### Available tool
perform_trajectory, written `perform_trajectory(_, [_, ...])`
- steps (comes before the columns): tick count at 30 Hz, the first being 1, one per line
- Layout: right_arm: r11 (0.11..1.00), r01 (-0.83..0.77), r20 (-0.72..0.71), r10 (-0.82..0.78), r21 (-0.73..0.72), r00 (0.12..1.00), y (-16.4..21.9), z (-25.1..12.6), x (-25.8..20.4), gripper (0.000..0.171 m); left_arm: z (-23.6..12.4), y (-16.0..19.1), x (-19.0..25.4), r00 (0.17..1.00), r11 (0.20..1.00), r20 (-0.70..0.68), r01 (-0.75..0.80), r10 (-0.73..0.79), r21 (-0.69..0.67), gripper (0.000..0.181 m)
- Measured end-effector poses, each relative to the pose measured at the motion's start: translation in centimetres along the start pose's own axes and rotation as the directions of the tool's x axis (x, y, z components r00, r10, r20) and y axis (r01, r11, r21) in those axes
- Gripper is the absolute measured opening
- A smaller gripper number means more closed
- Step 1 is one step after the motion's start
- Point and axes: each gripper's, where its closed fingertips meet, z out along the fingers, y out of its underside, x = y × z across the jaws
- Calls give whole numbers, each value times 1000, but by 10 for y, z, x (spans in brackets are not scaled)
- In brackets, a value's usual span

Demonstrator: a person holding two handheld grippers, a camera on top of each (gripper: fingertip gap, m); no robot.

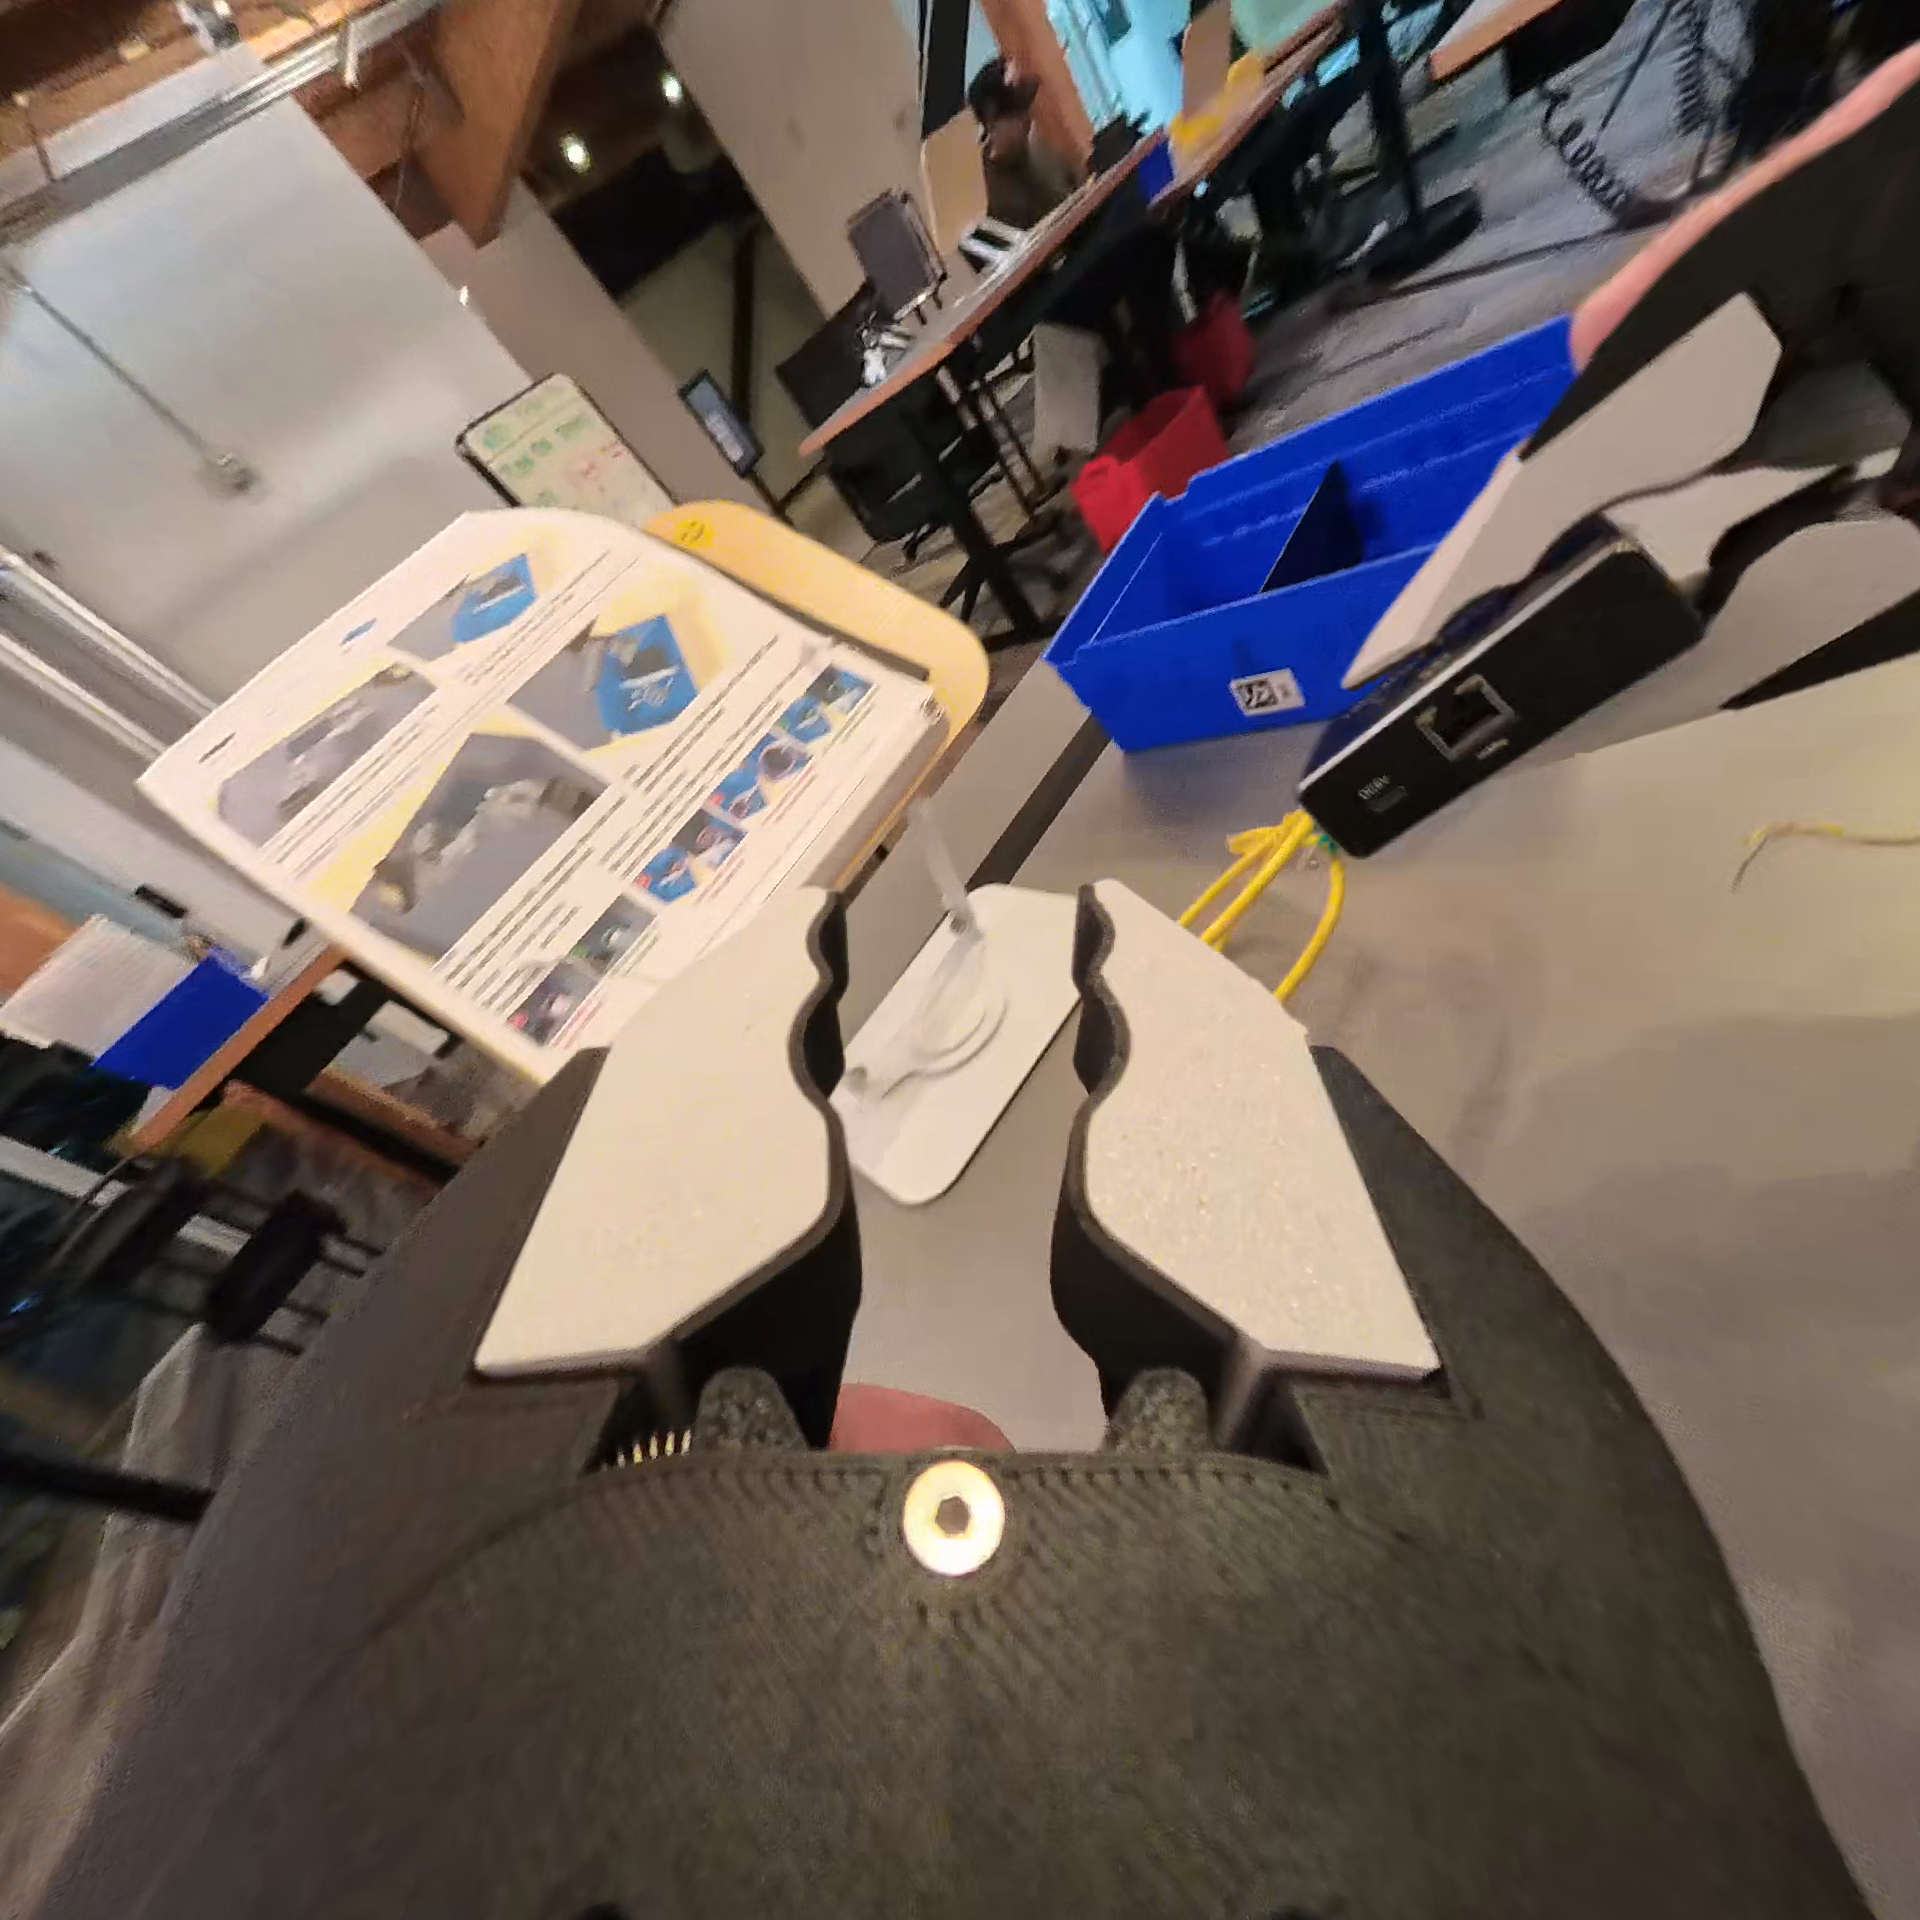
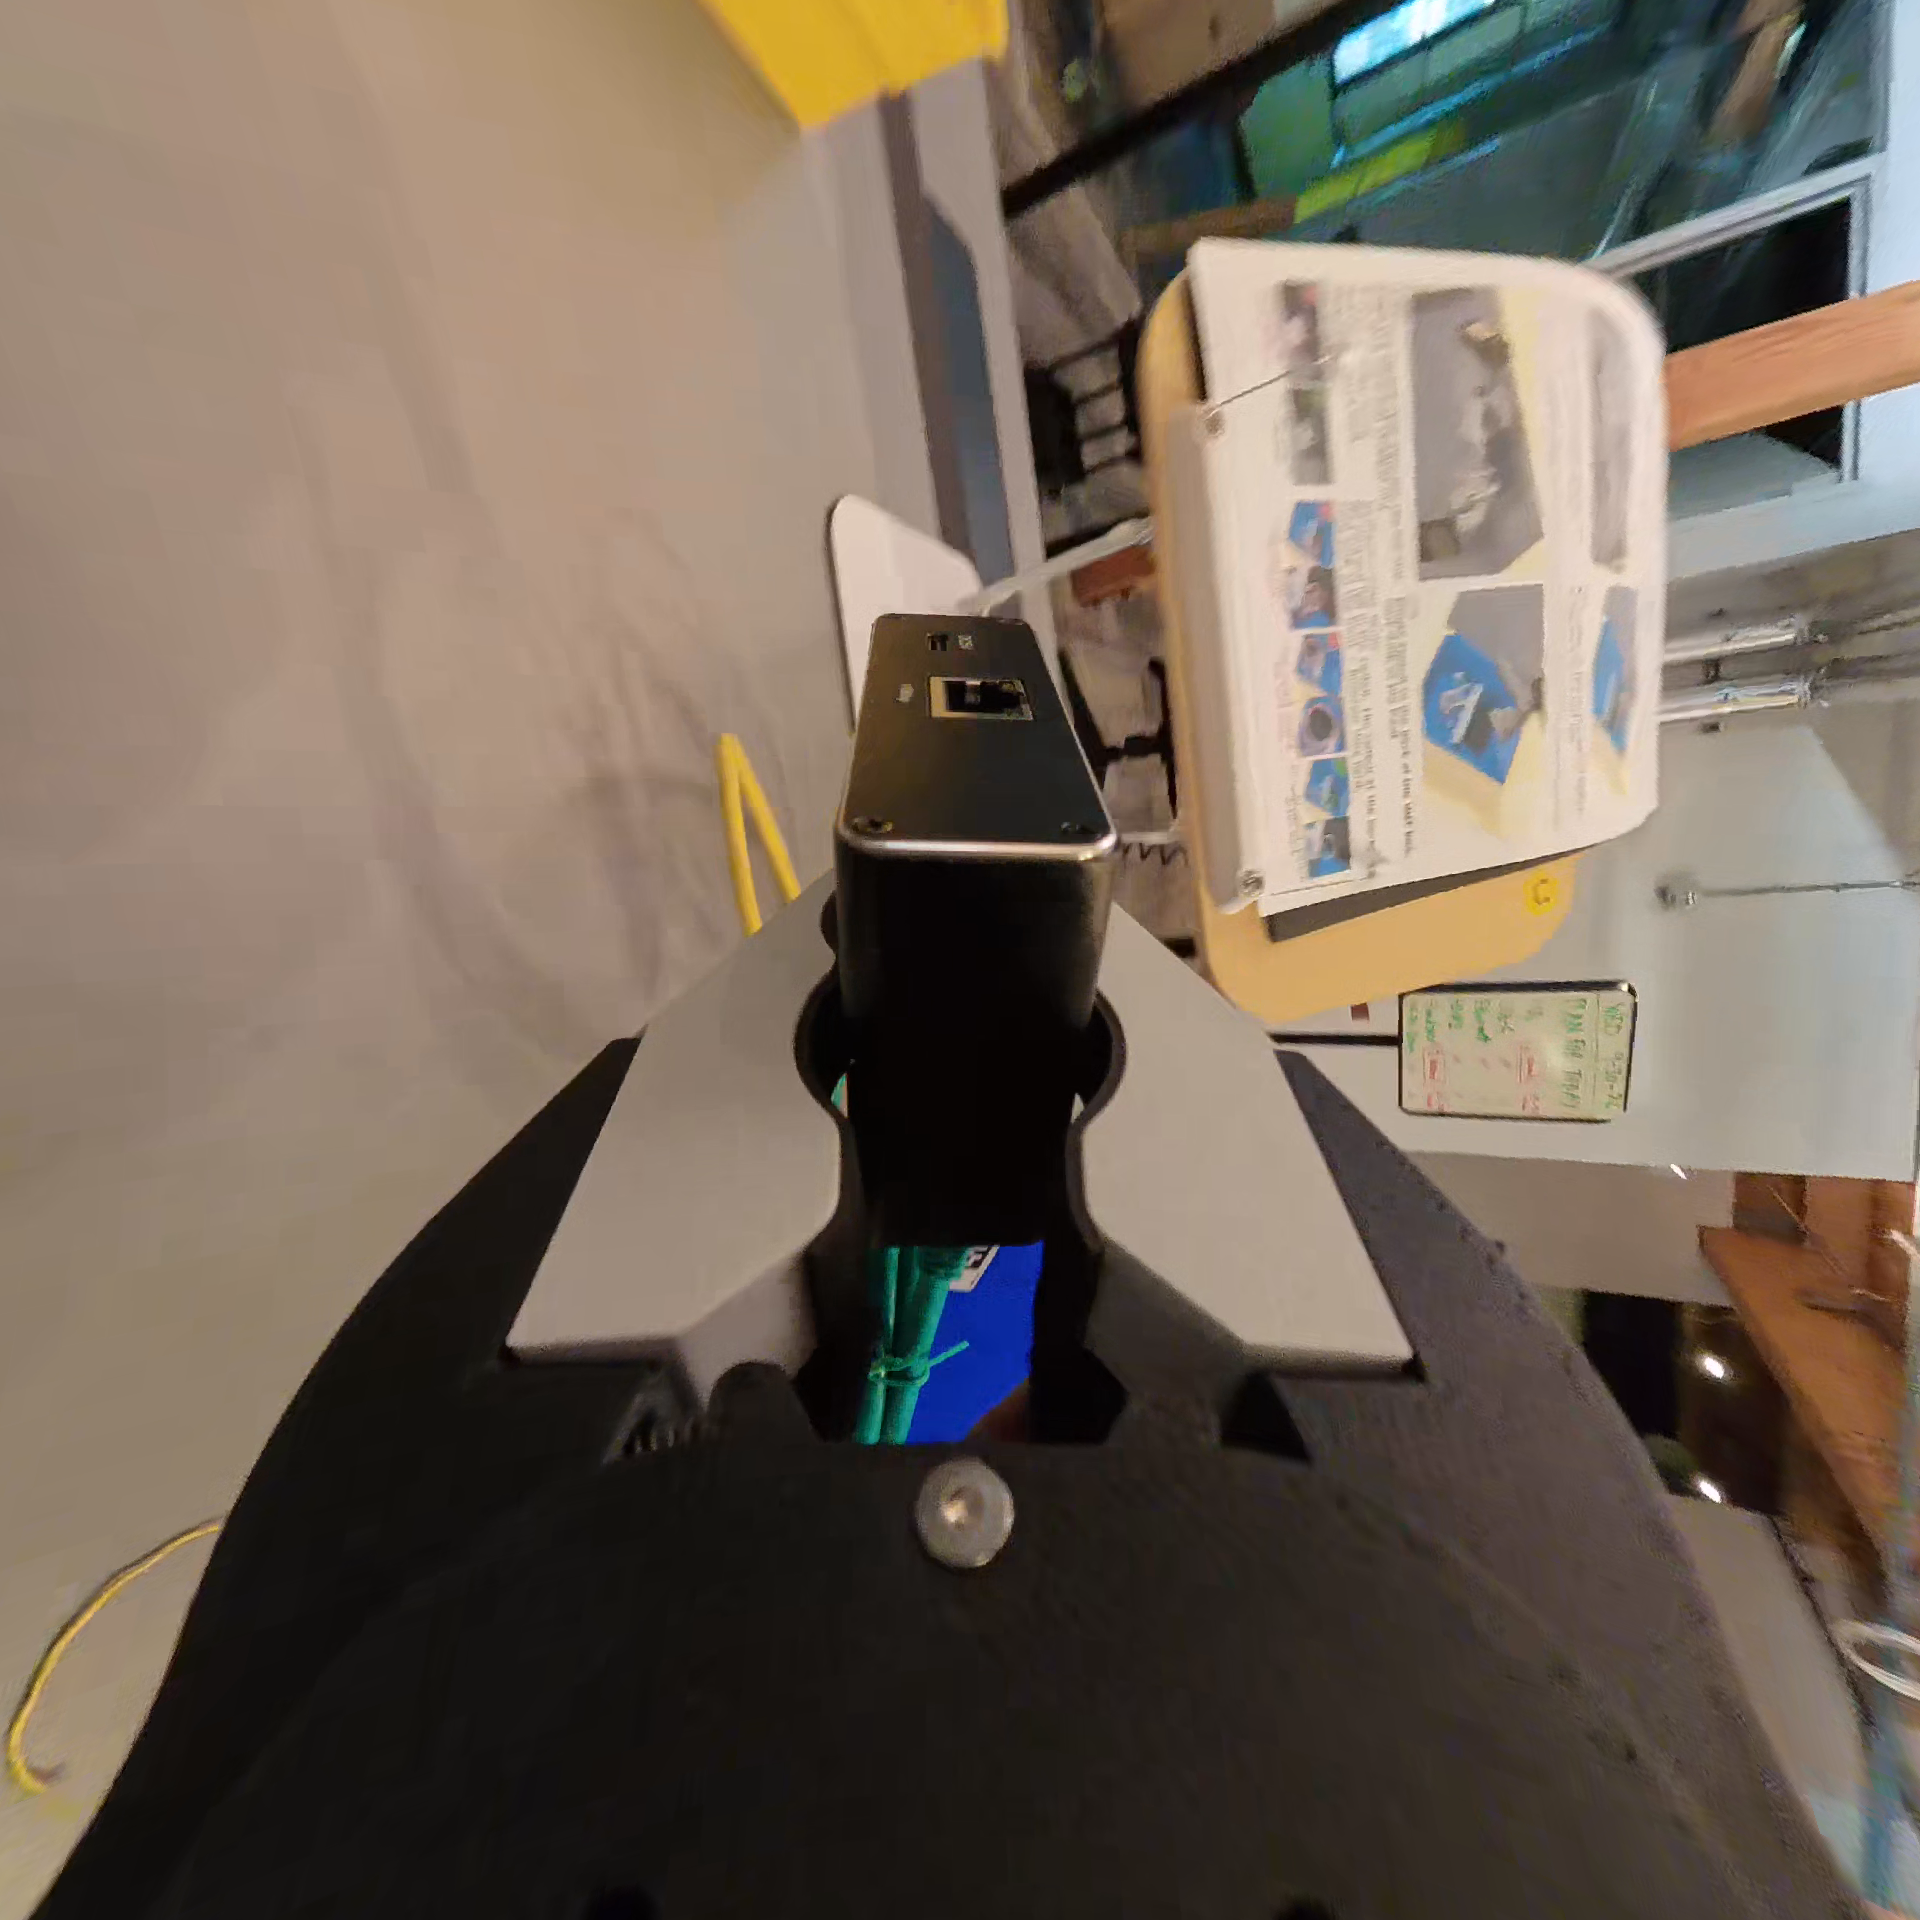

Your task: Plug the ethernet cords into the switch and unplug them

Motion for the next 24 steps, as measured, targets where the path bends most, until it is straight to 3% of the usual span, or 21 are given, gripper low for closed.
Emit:
perform_trajectory(6, [980,148,87,-137,-136,987,9,32,-70,32,-22,34,3,999,995,-23,21,-24,-96,39])
perform_trajectory(13, [949,215,135,-187,-233,973,12,46,-118,33,-23,58,39,995,986,-98,16,-33,-168,39])
perform_trajectory(18, [950,205,152,-173,-236,973,5,48,-138,38,-24,76,73,982,966,-178,-109,67,-235,38])
perform_trajectory(24, [957,129,186,-82,-259,979,3,37,-138,55,-28,84,96,973,964,-232,-77,17,-254,43])
